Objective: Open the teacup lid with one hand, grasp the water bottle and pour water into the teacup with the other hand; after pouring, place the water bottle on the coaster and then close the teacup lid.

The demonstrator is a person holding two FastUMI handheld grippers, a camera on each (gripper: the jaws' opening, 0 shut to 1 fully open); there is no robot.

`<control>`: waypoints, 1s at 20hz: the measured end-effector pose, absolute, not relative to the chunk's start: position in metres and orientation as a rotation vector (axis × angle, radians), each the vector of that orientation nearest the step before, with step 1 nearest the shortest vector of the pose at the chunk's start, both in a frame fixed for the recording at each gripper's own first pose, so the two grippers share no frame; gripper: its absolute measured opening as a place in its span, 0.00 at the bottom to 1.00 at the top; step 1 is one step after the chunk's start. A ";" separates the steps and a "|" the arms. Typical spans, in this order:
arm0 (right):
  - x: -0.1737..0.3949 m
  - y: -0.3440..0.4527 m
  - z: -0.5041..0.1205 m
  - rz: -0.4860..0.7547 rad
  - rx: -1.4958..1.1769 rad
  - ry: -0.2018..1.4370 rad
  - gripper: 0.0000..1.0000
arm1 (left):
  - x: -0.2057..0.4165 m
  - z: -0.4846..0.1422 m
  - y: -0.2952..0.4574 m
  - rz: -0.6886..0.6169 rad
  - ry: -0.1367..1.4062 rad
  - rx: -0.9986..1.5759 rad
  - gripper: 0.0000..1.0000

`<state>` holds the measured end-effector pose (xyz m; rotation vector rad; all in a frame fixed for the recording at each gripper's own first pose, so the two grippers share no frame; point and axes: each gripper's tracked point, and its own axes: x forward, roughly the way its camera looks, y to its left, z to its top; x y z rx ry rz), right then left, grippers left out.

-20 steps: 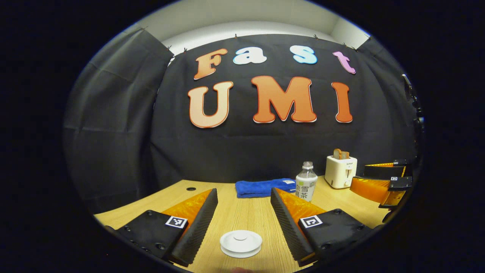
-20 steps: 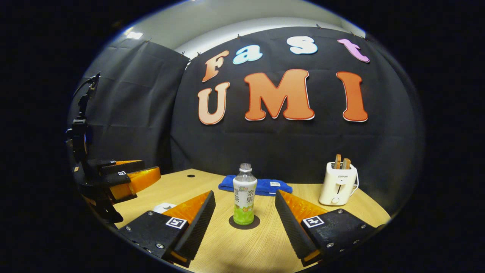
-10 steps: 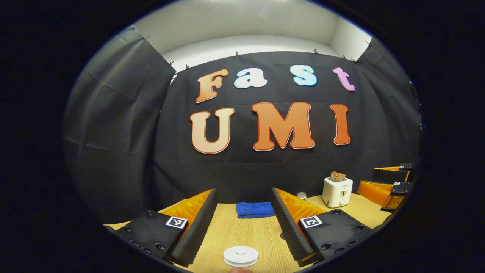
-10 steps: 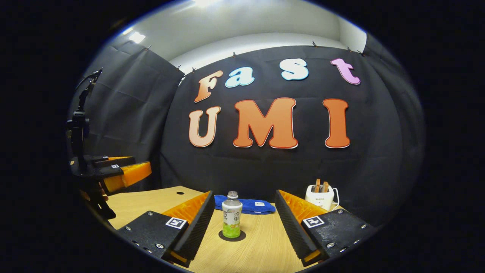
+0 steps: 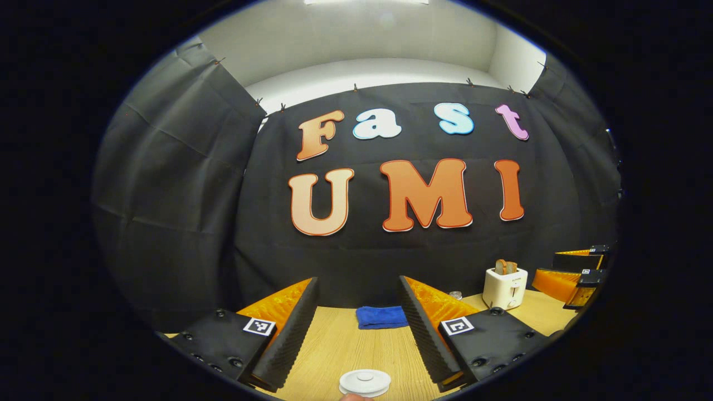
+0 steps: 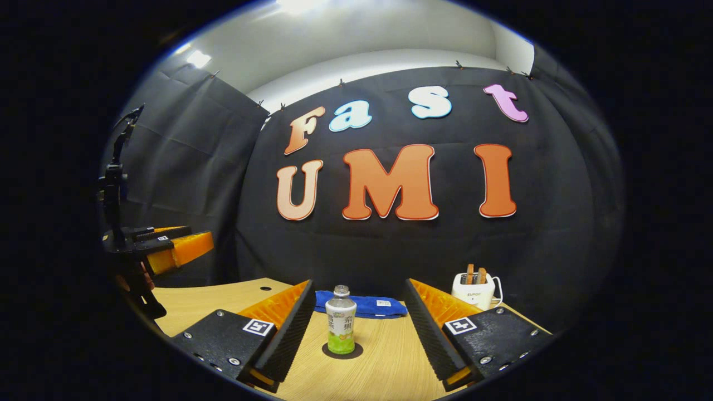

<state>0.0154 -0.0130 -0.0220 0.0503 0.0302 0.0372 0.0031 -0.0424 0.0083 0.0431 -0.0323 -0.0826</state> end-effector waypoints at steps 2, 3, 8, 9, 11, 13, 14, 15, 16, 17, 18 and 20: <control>0.017 -0.012 -0.022 0.035 0.042 0.031 0.95 | 0.005 0.007 -0.043 -0.087 -0.036 0.039 0.93; 0.018 -0.012 -0.020 0.034 0.035 0.025 0.96 | 0.004 0.005 -0.042 -0.089 -0.033 0.037 0.91; 0.019 -0.001 -0.019 0.057 0.036 0.023 0.95 | 0.005 -0.002 -0.041 -0.105 -0.021 0.021 0.93; 0.020 0.001 -0.019 0.058 0.033 0.023 0.95 | 0.006 -0.003 -0.039 -0.102 -0.021 0.020 0.93; 0.020 0.004 -0.019 0.065 0.031 0.024 0.95 | 0.005 -0.005 -0.038 -0.099 -0.020 0.020 0.93; 0.021 0.008 -0.021 0.076 0.032 0.030 0.96 | 0.006 -0.006 -0.038 -0.107 -0.017 0.012 0.91; 0.021 0.009 -0.023 0.077 0.032 0.035 0.96 | 0.005 -0.008 -0.041 -0.118 -0.017 0.004 0.93; 0.021 0.010 -0.024 0.078 0.030 0.038 0.96 | 0.005 -0.010 -0.042 -0.124 -0.013 0.004 0.93; 0.021 0.010 -0.023 0.076 0.027 0.036 0.95 | 0.004 -0.010 -0.039 -0.119 -0.012 0.005 0.93; 0.022 0.009 -0.022 0.072 0.026 0.032 0.95 | 0.004 -0.009 -0.038 -0.119 -0.014 0.005 0.93; 0.021 0.009 -0.021 0.070 0.024 0.029 0.96 | 0.004 -0.010 -0.039 -0.116 -0.016 0.005 0.93; 0.021 0.007 -0.023 0.063 0.014 0.028 0.96 | 0.004 -0.011 -0.037 -0.111 -0.014 0.009 0.93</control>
